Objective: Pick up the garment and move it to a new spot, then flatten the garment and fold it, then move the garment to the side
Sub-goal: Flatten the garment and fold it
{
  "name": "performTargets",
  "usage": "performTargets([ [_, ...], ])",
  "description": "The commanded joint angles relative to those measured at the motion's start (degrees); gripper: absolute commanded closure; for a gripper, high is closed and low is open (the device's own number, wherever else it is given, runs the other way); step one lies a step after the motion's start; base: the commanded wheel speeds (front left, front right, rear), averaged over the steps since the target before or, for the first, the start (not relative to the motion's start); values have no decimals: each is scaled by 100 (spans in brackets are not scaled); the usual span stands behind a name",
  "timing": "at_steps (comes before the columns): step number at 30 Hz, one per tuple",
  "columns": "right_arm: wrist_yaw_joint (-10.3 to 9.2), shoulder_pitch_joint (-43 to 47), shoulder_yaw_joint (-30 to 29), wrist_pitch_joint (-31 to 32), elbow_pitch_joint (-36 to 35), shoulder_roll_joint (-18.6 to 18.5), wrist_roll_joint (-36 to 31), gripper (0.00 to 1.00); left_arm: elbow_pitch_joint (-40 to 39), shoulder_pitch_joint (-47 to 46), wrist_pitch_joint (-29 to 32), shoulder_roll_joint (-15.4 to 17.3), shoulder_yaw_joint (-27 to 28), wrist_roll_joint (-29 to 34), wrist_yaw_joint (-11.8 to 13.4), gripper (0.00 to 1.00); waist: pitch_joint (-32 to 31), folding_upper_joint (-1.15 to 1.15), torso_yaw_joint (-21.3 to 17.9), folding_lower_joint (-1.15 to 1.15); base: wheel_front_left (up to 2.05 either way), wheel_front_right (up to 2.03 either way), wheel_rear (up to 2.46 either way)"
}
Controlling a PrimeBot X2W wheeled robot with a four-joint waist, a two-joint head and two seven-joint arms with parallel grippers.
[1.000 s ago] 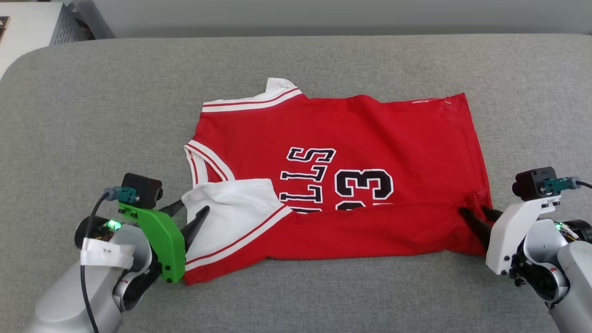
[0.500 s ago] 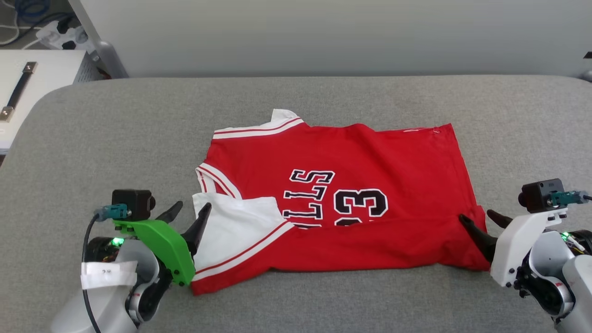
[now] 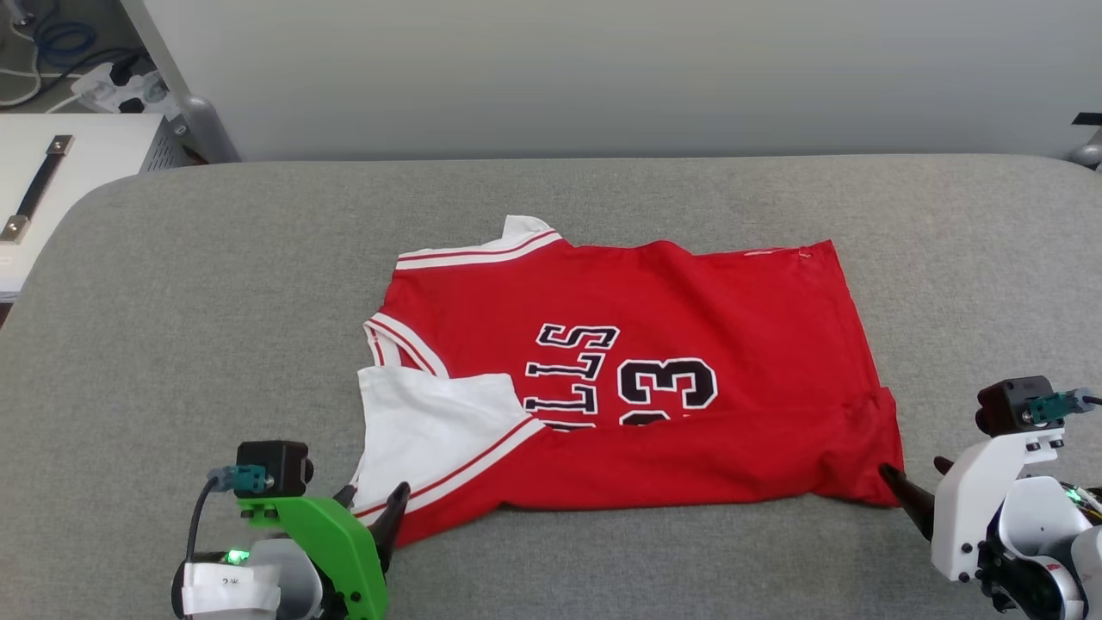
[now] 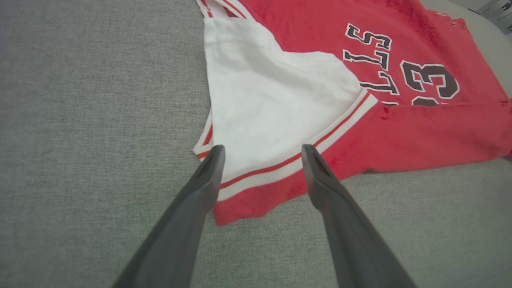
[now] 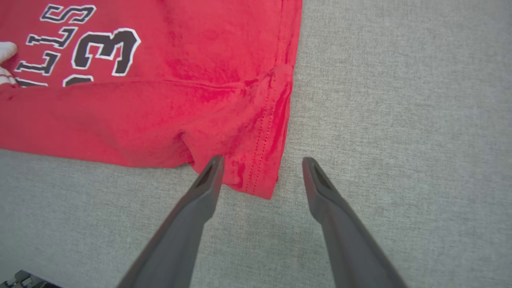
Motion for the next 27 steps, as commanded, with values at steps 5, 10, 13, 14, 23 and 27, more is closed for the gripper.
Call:
performTargets([
  [5, -5, 129, -323, 270, -317, 270, -356, 0, -75, 62, 264, 189, -95, 149, 340, 0, 254, 0, -27, 0, 0, 0, 0],
  [10, -5, 90, -470, 373, -444, 458, -531, 0, 122, -22, 293, 138, -137, 216, 436, 0, 474, 0, -50, 0, 0, 0, 0],
  [13, -5, 35, -511, 420, -431, 505, -629, 0, 291, -65, 319, 96, -208, 241, 375, 0, 587, 0, -46, 0, 0, 0, 0],
  [14, -5, 17, -552, 439, -410, 522, -671, 0, 365, -98, 319, 92, -233, 274, 367, 0, 625, 0, -31, 0, 0, 0, 0],
  [23, -5, -69, -608, 556, -180, 647, -799, 0, 853, -347, 268, -172, -276, 186, 89, 0, 842, 0, 96, 0, 0, 0, 0],
  [27, -5, -83, -545, 577, 6, 669, -783, 0, 1041, -430, 408, -203, -368, 152, -77, 0, 891, 0, 145, 0, 0, 0, 0],
])
